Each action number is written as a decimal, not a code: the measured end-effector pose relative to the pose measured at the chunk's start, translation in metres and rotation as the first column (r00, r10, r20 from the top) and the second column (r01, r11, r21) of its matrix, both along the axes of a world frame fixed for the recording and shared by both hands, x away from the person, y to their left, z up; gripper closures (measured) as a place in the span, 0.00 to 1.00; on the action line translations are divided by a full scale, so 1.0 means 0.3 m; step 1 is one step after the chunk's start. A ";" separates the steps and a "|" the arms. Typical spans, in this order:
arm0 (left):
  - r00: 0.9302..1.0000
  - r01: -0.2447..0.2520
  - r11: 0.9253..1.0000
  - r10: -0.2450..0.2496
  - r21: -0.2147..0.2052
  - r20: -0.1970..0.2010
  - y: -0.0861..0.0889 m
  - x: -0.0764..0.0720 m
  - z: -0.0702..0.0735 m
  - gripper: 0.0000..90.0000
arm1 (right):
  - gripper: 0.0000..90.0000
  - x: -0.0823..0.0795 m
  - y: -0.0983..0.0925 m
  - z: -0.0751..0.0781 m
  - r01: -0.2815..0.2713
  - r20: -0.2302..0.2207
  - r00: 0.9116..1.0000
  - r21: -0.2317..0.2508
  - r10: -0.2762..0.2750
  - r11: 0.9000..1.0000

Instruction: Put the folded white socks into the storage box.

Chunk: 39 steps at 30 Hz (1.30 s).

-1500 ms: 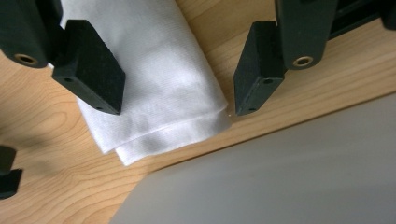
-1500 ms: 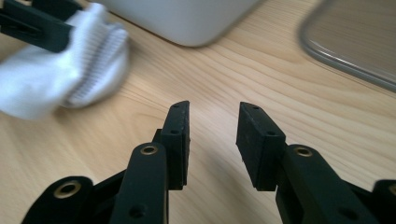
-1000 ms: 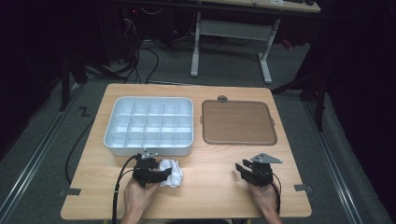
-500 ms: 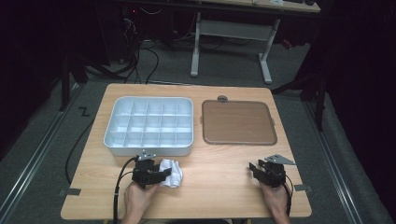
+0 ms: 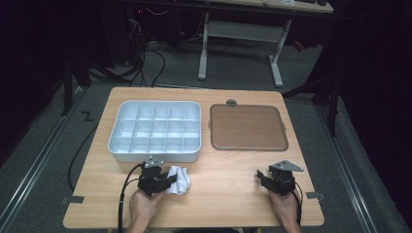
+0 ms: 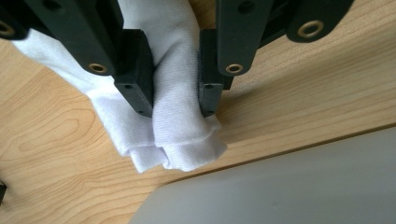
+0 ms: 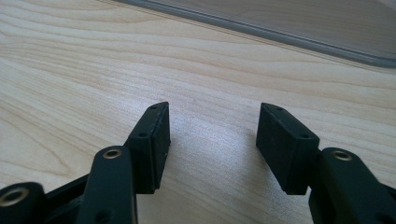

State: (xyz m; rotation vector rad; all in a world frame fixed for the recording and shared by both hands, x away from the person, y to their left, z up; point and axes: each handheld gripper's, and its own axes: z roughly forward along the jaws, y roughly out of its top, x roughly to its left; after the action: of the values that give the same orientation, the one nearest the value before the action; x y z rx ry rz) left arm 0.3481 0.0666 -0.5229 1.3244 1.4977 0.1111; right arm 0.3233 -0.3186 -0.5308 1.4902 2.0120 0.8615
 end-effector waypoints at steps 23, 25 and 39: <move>0.999 0.038 0.999 -0.038 0.014 0.019 0.003 -0.010 0.033 0.83 | 0.47 0.001 0.003 -0.001 -0.005 -0.001 1.000 0.000 0.005 1.000; 0.999 0.037 0.999 -0.038 0.018 0.023 0.005 -0.013 0.038 0.83 | 0.46 0.001 0.003 -0.001 -0.005 -0.001 1.000 -0.001 0.005 1.000; 0.997 0.056 0.998 -0.057 0.030 0.056 0.013 -0.033 0.086 0.83 | 0.46 0.001 0.004 -0.001 -0.005 -0.001 1.000 0.000 0.005 1.000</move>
State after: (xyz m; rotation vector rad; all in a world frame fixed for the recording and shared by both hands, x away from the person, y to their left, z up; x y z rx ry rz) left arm 0.3382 0.0703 -0.4971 1.3746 1.4148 0.1333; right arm 0.3236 -0.3173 -0.5311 1.4863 2.0179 0.8624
